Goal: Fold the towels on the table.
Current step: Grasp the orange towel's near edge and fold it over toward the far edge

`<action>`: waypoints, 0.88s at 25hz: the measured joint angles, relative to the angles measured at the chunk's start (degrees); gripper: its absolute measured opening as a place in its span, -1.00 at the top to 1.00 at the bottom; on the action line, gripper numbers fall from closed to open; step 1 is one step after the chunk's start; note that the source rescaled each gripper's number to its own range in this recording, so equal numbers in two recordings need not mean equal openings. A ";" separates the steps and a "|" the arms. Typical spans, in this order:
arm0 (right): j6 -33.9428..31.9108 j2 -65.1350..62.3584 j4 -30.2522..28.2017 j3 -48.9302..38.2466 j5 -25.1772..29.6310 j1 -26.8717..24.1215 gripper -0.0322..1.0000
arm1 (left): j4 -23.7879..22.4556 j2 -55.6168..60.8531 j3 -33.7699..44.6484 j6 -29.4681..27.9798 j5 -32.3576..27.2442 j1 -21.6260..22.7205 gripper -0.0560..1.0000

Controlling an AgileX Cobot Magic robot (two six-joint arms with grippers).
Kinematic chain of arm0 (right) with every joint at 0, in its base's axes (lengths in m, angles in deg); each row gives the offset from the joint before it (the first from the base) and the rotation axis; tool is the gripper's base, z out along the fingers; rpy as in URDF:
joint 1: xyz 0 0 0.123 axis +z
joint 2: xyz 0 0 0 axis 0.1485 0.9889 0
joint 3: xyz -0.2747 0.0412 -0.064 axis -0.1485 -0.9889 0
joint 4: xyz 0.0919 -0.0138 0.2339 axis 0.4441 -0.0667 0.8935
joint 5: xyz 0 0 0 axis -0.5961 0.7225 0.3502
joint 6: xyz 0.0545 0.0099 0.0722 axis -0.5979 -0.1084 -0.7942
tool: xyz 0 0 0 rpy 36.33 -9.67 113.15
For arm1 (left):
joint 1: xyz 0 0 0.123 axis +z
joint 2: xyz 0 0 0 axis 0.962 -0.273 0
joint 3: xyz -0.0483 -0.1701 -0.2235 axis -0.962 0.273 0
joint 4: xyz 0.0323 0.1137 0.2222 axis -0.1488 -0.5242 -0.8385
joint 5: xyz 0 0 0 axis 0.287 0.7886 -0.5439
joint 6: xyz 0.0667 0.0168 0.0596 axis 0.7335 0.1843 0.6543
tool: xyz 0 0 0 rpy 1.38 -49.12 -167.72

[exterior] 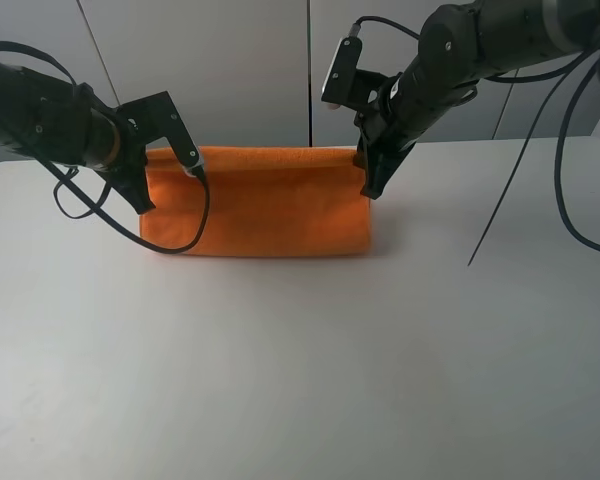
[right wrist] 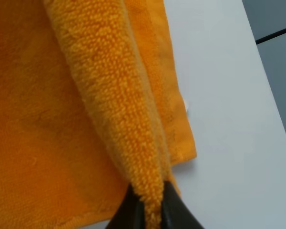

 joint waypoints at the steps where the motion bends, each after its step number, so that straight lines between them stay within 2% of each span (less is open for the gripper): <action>1: 0.00 0.58 -0.42 0.54 -0.21 -0.05 0.94 | -0.38 -0.58 -0.46 -0.99 -0.21 0.00 0.89; 10: -0.09 5.13 -2.59 2.99 -0.85 -0.27 0.94 | -6.85 -4.97 -1.13 -9.42 -0.80 0.25 0.89; 18: -0.09 6.49 -2.80 3.22 -1.88 -0.54 0.94 | -10.45 -7.38 -1.54 -10.53 -0.70 0.58 0.89; 22: -0.09 6.86 -2.80 3.35 -2.54 -0.67 0.94 | -11.88 -8.56 -1.80 -13.82 -0.70 0.58 0.89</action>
